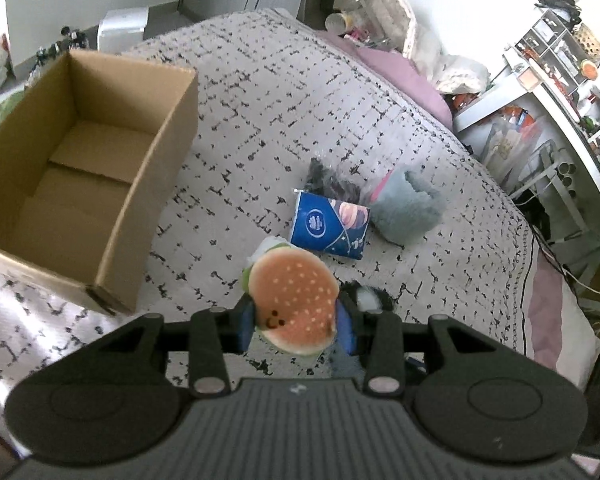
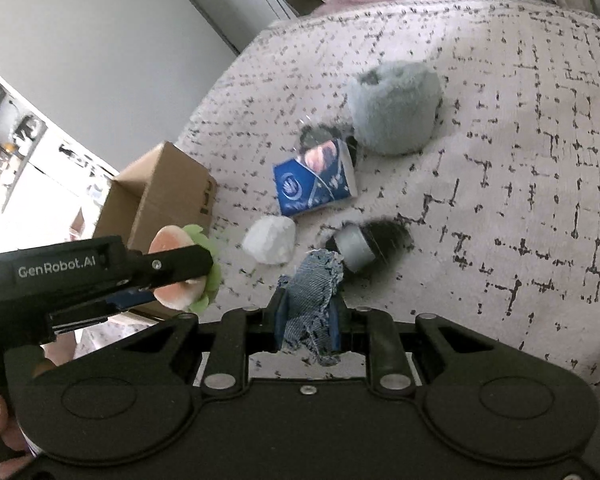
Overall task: Organize soft objects
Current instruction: 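Carry the burger plush and denim plush over the cardboard box with both tools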
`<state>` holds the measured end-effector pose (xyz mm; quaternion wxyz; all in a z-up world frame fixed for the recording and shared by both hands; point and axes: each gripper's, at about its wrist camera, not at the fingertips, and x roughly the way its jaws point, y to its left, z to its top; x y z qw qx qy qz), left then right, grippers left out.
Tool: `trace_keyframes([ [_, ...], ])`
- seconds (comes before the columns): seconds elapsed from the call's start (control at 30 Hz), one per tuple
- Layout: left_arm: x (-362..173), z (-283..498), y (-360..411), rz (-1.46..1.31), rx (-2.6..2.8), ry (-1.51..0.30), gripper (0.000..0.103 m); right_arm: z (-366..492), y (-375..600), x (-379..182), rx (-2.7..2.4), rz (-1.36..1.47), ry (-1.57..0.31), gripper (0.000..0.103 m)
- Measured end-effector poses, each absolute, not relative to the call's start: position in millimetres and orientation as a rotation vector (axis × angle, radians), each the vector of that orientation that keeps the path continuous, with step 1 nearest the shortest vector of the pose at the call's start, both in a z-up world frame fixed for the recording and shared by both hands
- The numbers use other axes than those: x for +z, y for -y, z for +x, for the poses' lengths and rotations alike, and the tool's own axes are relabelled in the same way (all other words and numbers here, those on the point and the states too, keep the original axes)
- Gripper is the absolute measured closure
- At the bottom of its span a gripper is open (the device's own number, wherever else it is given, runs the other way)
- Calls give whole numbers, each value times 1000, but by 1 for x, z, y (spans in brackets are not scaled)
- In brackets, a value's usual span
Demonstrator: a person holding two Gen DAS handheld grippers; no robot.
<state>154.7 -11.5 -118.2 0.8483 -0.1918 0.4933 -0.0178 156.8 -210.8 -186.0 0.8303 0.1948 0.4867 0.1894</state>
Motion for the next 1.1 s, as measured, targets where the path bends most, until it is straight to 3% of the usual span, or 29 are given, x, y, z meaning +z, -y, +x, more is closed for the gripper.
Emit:
trace_keyframes([
  [1.1, -47, 118, -35, -352, 14, -860, 63, 137, 200, -117, 568, 423, -674, 82],
])
